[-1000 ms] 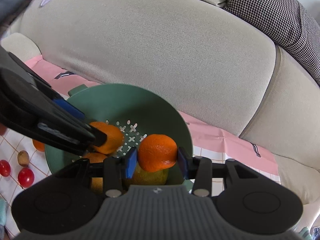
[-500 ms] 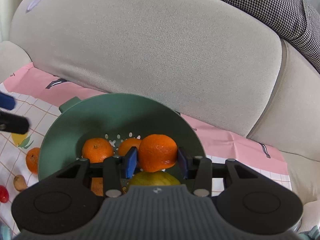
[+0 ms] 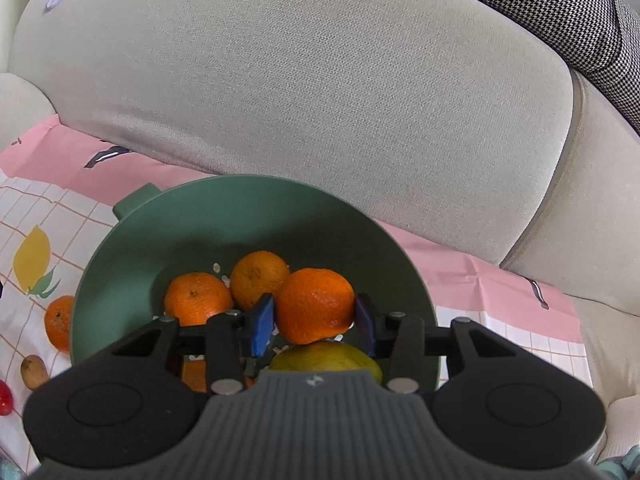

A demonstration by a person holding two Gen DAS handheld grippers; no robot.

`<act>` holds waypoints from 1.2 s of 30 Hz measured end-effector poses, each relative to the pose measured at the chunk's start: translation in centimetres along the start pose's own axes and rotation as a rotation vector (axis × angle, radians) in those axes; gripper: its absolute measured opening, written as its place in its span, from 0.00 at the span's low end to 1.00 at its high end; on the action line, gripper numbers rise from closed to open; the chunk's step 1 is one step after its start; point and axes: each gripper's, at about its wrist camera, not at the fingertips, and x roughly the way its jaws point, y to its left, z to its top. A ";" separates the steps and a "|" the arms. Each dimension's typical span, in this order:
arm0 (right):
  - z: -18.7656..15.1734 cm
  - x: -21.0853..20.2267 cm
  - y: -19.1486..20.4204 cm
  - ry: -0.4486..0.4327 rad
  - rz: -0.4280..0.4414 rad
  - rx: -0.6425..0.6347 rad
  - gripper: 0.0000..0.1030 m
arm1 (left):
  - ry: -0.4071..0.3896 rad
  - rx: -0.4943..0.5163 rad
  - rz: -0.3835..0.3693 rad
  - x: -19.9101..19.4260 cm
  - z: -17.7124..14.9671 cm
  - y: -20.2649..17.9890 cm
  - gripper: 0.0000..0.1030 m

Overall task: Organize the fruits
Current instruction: 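Open both tools to release the mandarins and lift away, then move both open tools toward the red cherry tomatoes on the cloth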

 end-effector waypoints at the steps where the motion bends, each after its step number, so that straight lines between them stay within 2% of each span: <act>1: 0.0 0.0 0.0 0.001 -0.001 -0.001 0.40 | 0.002 -0.003 -0.001 0.1 -0.1 0.1 0.61; 18: 0.1 -0.8 0.1 -0.008 -0.026 0.016 0.43 | 0.001 -0.016 -0.006 -0.9 -0.5 0.6 0.61; 21: 0.0 -1.9 0.4 -0.025 -0.025 0.023 0.48 | -0.013 -0.011 -0.015 -1.6 -0.5 0.5 0.61; 31: -1.1 -6.3 1.9 -0.070 0.045 0.133 0.50 | -0.056 0.019 0.002 -4.7 -0.8 0.5 0.61; 36: -1.8 -8.4 3.7 -0.090 0.083 0.163 0.54 | -0.054 0.054 0.035 -5.9 -1.5 0.6 0.61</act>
